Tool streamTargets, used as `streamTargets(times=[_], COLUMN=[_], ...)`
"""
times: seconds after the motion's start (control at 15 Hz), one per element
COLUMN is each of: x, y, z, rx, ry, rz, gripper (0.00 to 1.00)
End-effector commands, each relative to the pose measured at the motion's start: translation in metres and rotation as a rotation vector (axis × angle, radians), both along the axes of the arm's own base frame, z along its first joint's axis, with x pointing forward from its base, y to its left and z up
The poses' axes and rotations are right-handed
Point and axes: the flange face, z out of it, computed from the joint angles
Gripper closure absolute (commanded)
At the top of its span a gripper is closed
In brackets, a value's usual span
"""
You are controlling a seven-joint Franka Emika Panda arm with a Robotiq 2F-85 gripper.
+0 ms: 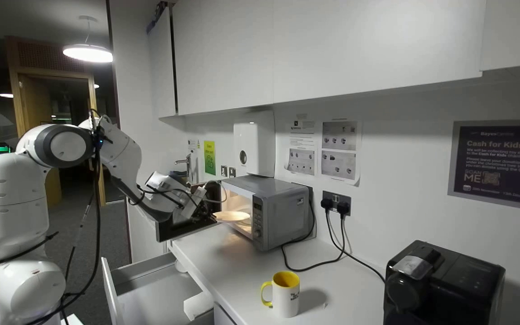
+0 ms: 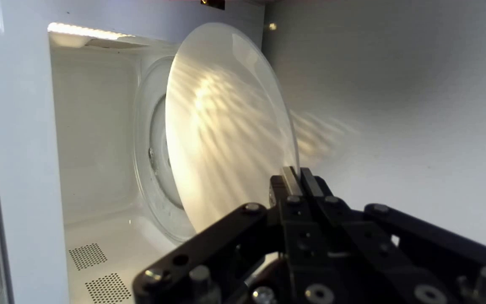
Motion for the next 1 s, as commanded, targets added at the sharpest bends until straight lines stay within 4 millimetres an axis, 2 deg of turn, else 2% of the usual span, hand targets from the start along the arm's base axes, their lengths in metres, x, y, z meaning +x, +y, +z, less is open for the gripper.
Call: streamTargets(times=[0.0,0.53,0.93], x=[0.008,0.025,0.043], y=[-0.002,-0.003,-0.004], z=[0.015,0.027,0.02], rx=[-0.028,-0.029,-0.027], ry=[-0.029,-0.071,-0.075], rz=[0.025,0.041,0.051], gripper=[0.99,0.99,0.99])
